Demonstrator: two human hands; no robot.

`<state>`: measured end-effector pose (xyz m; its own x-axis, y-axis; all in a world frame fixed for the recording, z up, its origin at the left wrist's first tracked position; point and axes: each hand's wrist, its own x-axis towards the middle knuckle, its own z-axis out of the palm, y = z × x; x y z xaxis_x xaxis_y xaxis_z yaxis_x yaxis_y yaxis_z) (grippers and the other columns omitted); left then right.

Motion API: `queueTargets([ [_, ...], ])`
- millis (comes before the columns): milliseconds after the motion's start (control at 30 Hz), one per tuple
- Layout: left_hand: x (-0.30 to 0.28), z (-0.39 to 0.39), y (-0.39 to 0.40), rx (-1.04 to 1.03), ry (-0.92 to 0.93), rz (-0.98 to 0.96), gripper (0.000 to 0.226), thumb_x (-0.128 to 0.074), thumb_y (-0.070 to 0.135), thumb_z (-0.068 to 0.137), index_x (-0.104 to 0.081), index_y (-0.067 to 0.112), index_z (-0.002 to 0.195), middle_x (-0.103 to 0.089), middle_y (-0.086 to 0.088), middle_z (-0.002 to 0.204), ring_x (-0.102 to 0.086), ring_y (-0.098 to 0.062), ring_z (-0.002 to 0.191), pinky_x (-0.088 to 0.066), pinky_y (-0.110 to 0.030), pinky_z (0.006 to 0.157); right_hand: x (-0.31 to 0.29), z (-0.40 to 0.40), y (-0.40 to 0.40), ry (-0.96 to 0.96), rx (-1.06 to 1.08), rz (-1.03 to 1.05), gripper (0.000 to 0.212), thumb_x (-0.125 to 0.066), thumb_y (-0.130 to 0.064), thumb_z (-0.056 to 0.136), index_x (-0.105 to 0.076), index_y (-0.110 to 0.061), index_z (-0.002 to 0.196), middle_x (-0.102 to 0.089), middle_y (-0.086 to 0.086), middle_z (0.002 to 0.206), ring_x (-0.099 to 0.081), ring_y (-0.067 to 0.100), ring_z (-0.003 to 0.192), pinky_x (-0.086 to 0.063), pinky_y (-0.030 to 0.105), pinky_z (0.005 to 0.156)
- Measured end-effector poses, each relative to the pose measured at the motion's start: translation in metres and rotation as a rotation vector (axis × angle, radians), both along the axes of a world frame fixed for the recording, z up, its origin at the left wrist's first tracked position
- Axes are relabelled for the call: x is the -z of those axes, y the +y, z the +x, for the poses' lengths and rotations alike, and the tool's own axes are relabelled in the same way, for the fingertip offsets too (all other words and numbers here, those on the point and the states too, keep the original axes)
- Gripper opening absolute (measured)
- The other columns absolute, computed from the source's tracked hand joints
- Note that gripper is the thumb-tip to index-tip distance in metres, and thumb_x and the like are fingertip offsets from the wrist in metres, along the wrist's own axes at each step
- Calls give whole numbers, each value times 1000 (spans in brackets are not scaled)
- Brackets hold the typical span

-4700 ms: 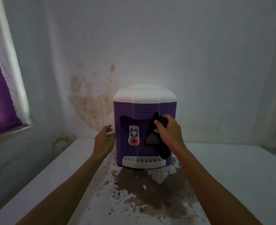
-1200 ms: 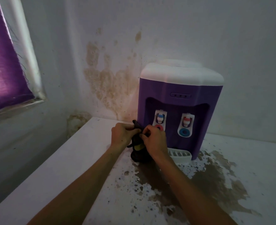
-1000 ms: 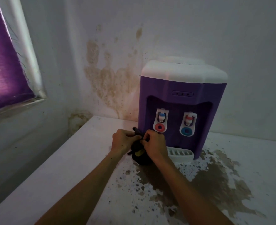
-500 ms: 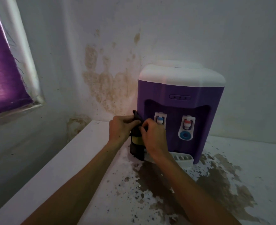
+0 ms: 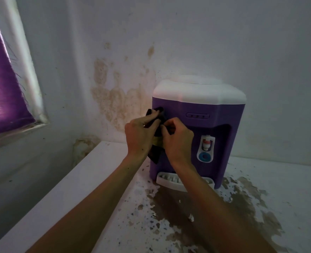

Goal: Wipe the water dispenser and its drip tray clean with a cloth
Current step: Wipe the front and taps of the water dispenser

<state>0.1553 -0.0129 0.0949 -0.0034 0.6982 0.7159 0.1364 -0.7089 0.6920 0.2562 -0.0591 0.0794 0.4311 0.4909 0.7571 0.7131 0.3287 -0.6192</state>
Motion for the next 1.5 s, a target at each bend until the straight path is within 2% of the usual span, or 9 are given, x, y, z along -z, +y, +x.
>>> queueTargets([
  [167, -9, -4, -12, 153, 9, -145, 22, -80, 16, 85, -80, 20, 107, -79, 3, 97, -73, 0, 87, -58, -18, 86, 4, 4, -12, 69, 14, -22, 8, -65, -12, 96, -64, -10, 104, -72, -1, 93, -69, 8, 81, -61, 29, 72],
  [400, -28, 0, -30, 337, -58, -386, 16, -83, 17, 82, -81, 14, 98, -79, -1, 88, -76, -14, 82, -63, -28, 74, -9, 14, -49, -5, -177, -81, 42, -70, -26, 93, -52, -20, 131, -69, -6, 114, -66, 2, 99, -52, 10, 80],
  [533, -37, 9, -40, 499, 58, -412, 15, -81, 22, 86, -79, 12, 97, -78, -6, 93, -76, -20, 88, -63, -35, 80, -10, 40, -73, -64, -119, -58, 40, -75, -27, 90, -61, -21, 127, -71, -8, 112, -65, -4, 97, -53, 11, 82],
  [733, -43, 35, -58, 209, 388, 141, 11, -75, 24, 90, -81, 17, 96, -76, 5, 88, -69, -3, 79, -58, -22, 81, -15, 87, -109, 3, 119, 14, 25, -75, -23, 89, -73, -22, 113, -73, -10, 98, -68, 4, 88, -52, 10, 76],
  [800, -43, 45, -60, 137, 451, 333, 14, -75, 19, 89, -78, 16, 102, -72, 2, 99, -67, -9, 90, -55, -28, 87, -17, 104, -119, 15, 205, 18, 24, -72, -22, 90, -74, -22, 113, -73, -6, 99, -67, 8, 88, -52, 13, 74],
  [933, -48, 61, -60, 54, 574, 572, 33, -73, 18, 88, -69, 15, 121, -61, 1, 129, -55, -18, 121, -53, -35, 96, -16, 136, -127, -93, 352, -94, 28, -70, -18, 92, -73, -19, 120, -64, 2, 114, -63, 14, 92, -36, 4, 71],
  [1100, -56, 80, -51, -74, 723, 710, 65, -77, 29, 83, -53, 19, 143, -45, -5, 155, -38, -26, 144, -37, -47, 117, -21, 153, -120, -513, 436, -107, 26, -62, -17, 97, -65, -22, 122, -64, -1, 116, -65, 19, 91, -55, 26, 64],
  [1200, -50, 85, -47, -92, 804, 748, 82, -78, 36, 83, -39, 21, 153, -33, -6, 162, -26, -26, 152, -24, -47, 124, -20, 159, -110, -764, 515, -106, 24, -65, -25, 94, -66, -19, 117, -64, 2, 117, -65, 21, 89, -52, 27, 60],
  [1500, -42, 95, -36, -210, 717, 812, 89, -81, 43, 76, -42, 15, 151, -41, -6, 155, -34, -27, 145, -23, -44, 122, 47, 169, -105, -759, 446, -233, 20, -56, -30, 98, -67, -14, 103, -56, 2, 109, -57, 20, 84, -53, 33, 50],
])
